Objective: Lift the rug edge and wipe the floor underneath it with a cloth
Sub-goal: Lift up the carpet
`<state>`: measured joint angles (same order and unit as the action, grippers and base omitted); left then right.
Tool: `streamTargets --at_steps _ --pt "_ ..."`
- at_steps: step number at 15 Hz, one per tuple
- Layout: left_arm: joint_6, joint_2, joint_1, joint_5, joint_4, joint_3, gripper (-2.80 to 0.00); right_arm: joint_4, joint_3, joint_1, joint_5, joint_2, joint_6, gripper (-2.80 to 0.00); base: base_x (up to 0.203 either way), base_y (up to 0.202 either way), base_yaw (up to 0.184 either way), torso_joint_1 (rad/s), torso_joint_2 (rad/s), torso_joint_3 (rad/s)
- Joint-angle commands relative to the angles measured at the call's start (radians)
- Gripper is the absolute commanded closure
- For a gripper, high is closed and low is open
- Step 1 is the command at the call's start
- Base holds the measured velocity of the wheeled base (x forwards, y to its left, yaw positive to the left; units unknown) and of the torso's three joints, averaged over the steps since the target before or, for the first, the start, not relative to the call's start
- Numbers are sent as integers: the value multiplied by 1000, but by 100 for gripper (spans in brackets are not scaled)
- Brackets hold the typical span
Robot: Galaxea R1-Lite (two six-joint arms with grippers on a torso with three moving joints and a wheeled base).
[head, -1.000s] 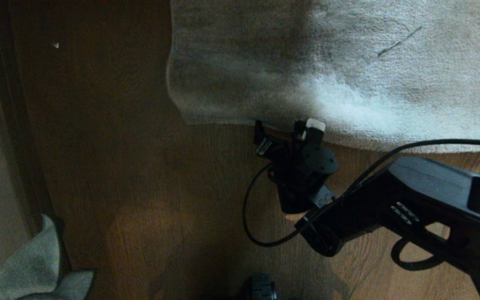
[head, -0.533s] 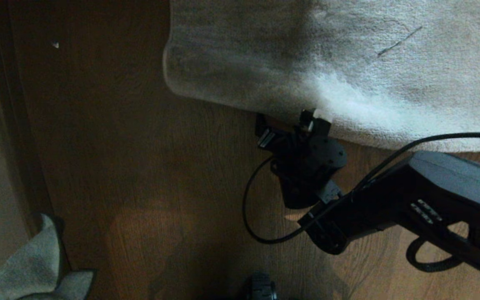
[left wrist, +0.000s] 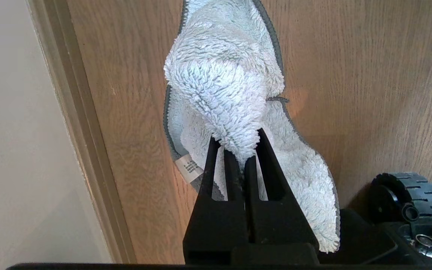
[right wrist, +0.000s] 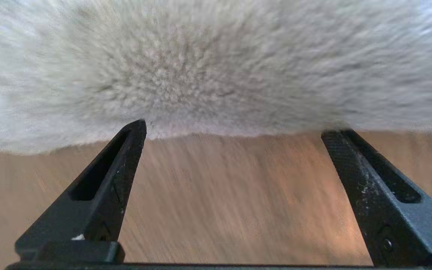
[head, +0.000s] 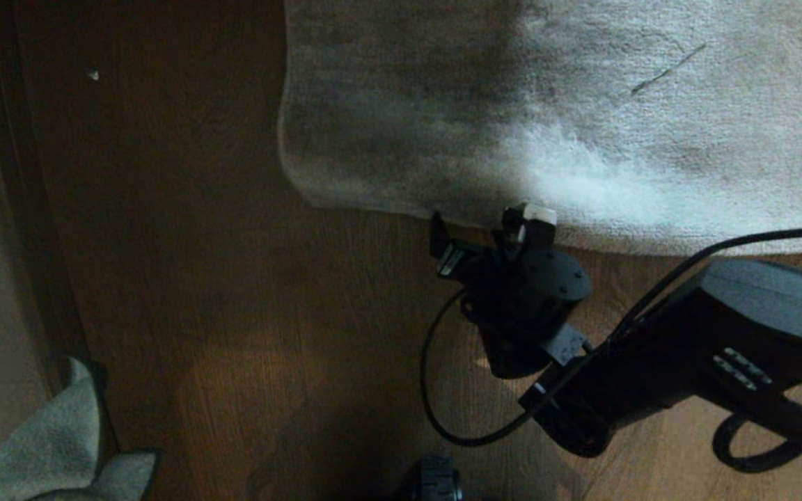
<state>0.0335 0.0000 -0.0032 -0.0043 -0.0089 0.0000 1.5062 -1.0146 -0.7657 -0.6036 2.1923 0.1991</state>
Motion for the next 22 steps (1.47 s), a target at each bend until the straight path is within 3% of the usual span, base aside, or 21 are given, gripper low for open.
streamTargets --at_steps 1,8,14,22 --pt "0 0 0 0 0 0 0 15 54 15 -7 -30 -7 -280 0 0 0 0 0 0" --pt "0 0 0 0 0 0 0 18 70 54 -6 -35 -10 -280 0 0 0 0 0 0" --pt "0 0 0 0 0 0 0 -26 103 -59 -2 -19 133 -280 0 0 0 0 0 0" --pt "0 0 0 0 0 0 0 26 25 -73 -7 129 141 -280 0 0 0 0 0 0"
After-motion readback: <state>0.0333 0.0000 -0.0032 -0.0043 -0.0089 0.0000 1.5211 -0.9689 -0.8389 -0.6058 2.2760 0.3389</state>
